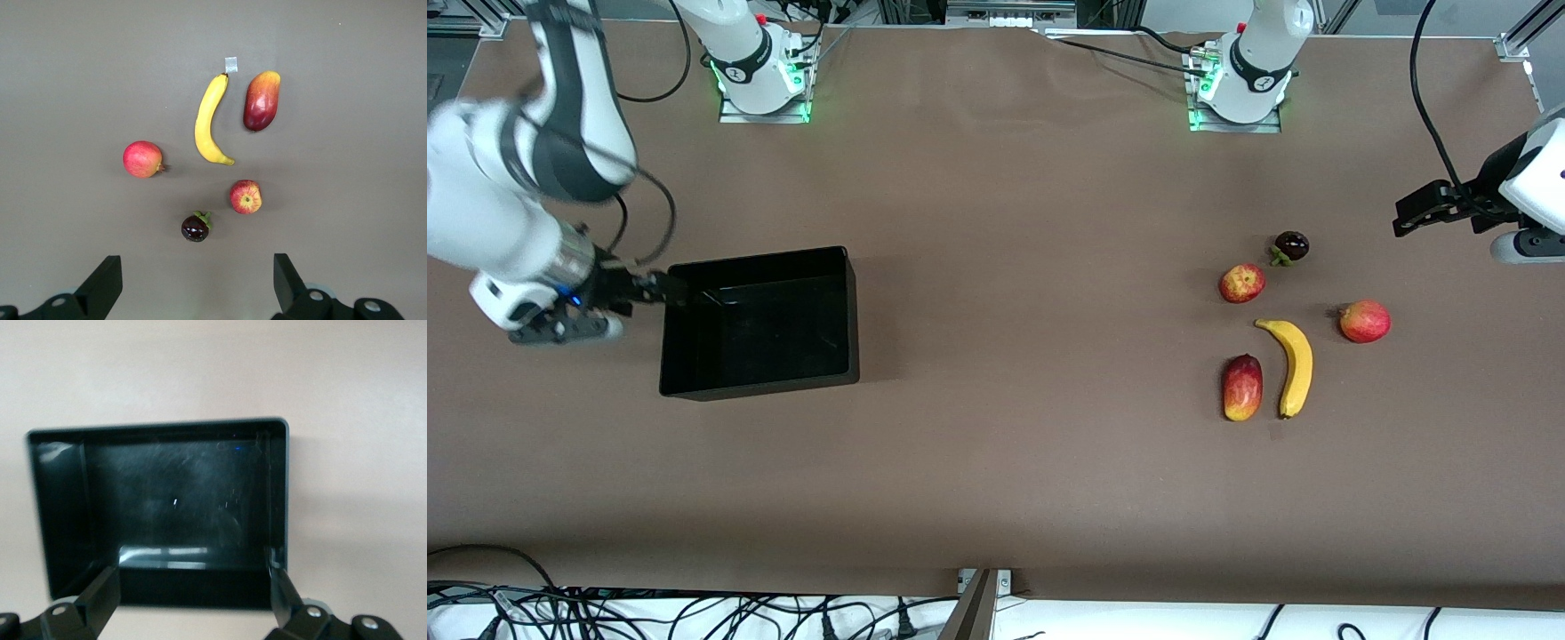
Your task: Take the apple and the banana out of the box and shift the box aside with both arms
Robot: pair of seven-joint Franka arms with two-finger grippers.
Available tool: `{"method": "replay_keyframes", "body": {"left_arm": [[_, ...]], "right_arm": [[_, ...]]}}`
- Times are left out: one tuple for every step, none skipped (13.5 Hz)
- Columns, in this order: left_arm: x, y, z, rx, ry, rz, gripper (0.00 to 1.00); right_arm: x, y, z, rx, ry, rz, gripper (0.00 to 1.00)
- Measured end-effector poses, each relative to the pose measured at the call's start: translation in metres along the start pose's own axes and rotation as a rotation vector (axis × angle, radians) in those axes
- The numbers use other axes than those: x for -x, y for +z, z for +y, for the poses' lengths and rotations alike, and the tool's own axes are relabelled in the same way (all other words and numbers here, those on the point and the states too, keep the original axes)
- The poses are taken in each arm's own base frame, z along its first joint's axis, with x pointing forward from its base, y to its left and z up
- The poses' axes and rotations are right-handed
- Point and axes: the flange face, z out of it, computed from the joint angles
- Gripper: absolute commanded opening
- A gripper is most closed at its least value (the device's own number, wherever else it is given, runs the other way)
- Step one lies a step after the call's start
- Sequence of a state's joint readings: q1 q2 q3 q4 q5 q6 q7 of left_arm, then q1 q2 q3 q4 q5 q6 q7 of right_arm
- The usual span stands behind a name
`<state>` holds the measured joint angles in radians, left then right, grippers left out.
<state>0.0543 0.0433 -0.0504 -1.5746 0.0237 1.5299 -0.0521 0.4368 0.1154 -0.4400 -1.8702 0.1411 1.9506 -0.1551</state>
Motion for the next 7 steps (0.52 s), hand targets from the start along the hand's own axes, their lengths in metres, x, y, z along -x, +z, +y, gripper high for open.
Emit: {"method": "replay_keyframes", "body": {"left_arm": [[0.0,0.0,-0.001,0.0,-0.002,0.0,1.0],[0.0,0.0,-0.002,0.0,-0.003,0.001,1.0],[0.0,-0.001,-0.002,0.0,-0.004,0.002,1.0],[0.0,-0.002,-0.002,0.0,-0.004,0.003,1.0],[0.0,-0.002,-0.003,0.0,-0.005,0.005,1.0],[0.0,-0.003,-0.003,0.001,-0.005,0.006,1.0],[0.0,-0.004,-0.003,0.001,-0.006,0.007,1.0]], "right_arm": [[0.013,-0.024,0.001,0.005,-0.013,-0.007,1.0],[0.023,-0.046,0.001,0.009,-0.018,-0.018,1.0],[0.031,-0.066,-0.001,0.017,-0.016,-0.032,1.0],[0.036,-0.081,-0.008,0.021,-0.022,-0.046,1.0],[0.04,-0.092,-0.017,0.027,-0.034,-0.057,1.0],[0.043,-0.1,-0.027,0.034,-0.044,-0.06,1.0],[0.047,-0.106,-0.034,0.039,-0.049,-0.063,1.0]]}}
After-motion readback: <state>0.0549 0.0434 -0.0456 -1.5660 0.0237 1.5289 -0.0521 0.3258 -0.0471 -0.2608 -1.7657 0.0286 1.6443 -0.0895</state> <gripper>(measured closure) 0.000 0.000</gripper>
